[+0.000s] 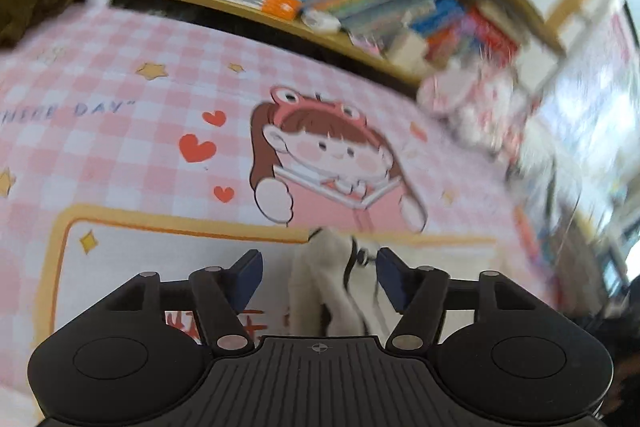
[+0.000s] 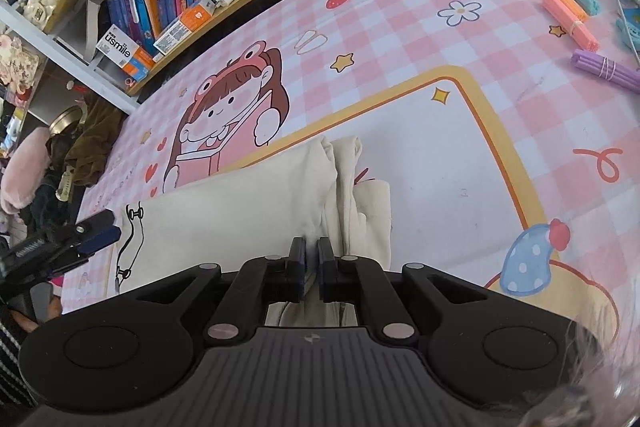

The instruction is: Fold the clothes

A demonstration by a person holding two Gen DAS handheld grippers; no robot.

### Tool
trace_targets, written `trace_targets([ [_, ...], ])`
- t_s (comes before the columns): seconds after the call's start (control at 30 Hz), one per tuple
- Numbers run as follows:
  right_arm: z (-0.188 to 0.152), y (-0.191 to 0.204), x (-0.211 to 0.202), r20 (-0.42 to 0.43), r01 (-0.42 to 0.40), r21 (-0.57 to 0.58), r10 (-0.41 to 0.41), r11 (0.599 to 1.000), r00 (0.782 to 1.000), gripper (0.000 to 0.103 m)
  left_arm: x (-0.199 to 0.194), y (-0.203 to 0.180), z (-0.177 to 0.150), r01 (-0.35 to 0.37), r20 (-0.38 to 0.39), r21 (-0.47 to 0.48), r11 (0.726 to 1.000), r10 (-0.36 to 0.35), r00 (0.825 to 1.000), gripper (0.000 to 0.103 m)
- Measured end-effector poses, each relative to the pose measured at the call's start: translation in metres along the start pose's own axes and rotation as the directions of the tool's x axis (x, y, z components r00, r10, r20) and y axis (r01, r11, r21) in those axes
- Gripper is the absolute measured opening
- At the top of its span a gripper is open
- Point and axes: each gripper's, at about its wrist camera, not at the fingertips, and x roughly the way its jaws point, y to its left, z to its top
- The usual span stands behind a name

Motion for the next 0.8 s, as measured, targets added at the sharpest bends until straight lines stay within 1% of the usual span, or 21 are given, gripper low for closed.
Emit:
trace_targets([
  [0.03, -0.001, 0.002, 0.0, 0.005, 0.01, -0.01, -0.01, 1.0, 1.0, 0.005, 0.005, -0.001, 0.001, 0.007, -0.023, 0.009, 1.0, -0.006, 1.0, 0.006],
  [0.07, -0.003, 0.005, 0.0, 0.011, 0.024, -0.028, -0.024, 0.999, 1.0, 0.004, 0.004, -0.002, 0.002, 0.032, -0.02, 0.0, 0.999, -0.032, 0.999, 0.003],
  [0.13, -0.006, 0.013, 0.0, 0.024, 0.058, -0.075, -0.056, 0.995, 0.998, 0.004, -0.005, -0.005, 0.004, 0.098, 0.045, -0.02, 0.995, -0.097, 0.994, 0.003],
  [0.17, -0.008, 0.016, 0.0, 0.032, 0.075, -0.1, -0.072, 0.992, 0.997, 0.004, -0.006, -0.003, 0.004, 0.109, 0.055, -0.024, 0.994, -0.107, 0.993, 0.003],
  [0.23, -0.011, 0.02, 0.002, 0.046, 0.097, -0.115, -0.092, 0.989, 0.995, 0.004, 0.002, 0.007, 0.003, 0.092, 0.03, -0.046, 0.995, -0.091, 0.995, 0.003],
  [0.3, -0.013, 0.022, 0.003, 0.06, 0.113, -0.103, -0.107, 0.988, 0.992, 0.004, 0.01, 0.015, 0.003, 0.089, 0.004, -0.052, 0.995, -0.089, 0.996, 0.007],
  [0.37, -0.016, 0.026, 0.003, 0.078, 0.141, -0.092, -0.134, 0.986, 0.988, 0.004, 0.015, 0.022, 0.004, 0.087, -0.014, -0.057, 0.995, -0.088, 0.996, 0.013],
  [0.43, -0.019, 0.032, 0.004, 0.1, 0.179, -0.074, -0.171, 0.981, 0.98, 0.004, 0.011, 0.026, 0.009, 0.091, -0.005, -0.062, 0.994, -0.091, 0.996, 0.014],
  [0.5, -0.024, 0.04, 0.001, 0.129, 0.208, -0.054, -0.2, 0.977, 0.971, 0.005, 0.006, 0.03, 0.015, 0.099, -0.019, -0.039, 0.994, -0.1, 0.995, 0.019],
  [0.53, -0.027, 0.044, -0.001, 0.144, 0.221, -0.043, -0.213, 0.974, 0.966, 0.005, 0.004, 0.03, 0.016, 0.092, -0.033, -0.014, 0.996, -0.093, 0.995, 0.03],
  [0.57, -0.03, 0.048, -0.003, 0.159, 0.234, -0.032, -0.226, 0.972, 0.961, 0.008, 0.0, 0.029, 0.017, 0.083, -0.045, 0.011, 0.996, -0.083, 0.996, 0.047],
  [0.6, -0.033, 0.052, -0.004, 0.174, 0.247, -0.021, -0.24, 0.969, 0.955, 0.013, -0.004, 0.029, 0.016, 0.076, -0.057, 0.028, 0.997, -0.075, 0.996, 0.057],
  [0.63, -0.035, 0.056, -0.006, 0.189, 0.259, -0.009, -0.253, 0.966, 0.949, 0.017, -0.01, 0.03, 0.014, 0.078, -0.064, 0.038, 0.996, -0.075, 0.995, 0.07],
  [0.67, -0.038, 0.06, -0.008, 0.203, 0.272, 0.002, -0.266, 0.962, 0.942, 0.031, -0.016, 0.031, 0.011, 0.092, -0.065, 0.043, 0.995, -0.089, 0.994, 0.076],
  [0.7, -0.041, 0.064, -0.01, 0.218, 0.283, 0.014, -0.28, 0.959, 0.935, 0.046, -0.02, 0.032, 0.007, 0.113, -0.071, 0.041, 0.993, -0.11, 0.991, 0.08],
  [0.73, -0.044, 0.069, -0.013, 0.232, 0.287, 0.024, -0.285, 0.958, 0.93, 0.05, -0.022, 0.034, 0.004, 0.132, -0.09, 0.029, 0.991, -0.128, 0.988, 0.084],
  [0.77, -0.048, 0.072, -0.017, 0.24, 0.282, 0.032, -0.282, 0.959, 0.929, 0.056, -0.022, 0.035, 0.001, 0.147, -0.113, 0.012, 0.989, -0.145, 0.983, 0.084],
  [0.8, -0.051, 0.073, -0.02, 0.242, 0.276, 0.04, -0.277, 0.96, 0.93, 0.064, -0.021, 0.035, -0.001, 0.156, -0.131, -0.002, 0.988, -0.155, 0.979, 0.084],
])
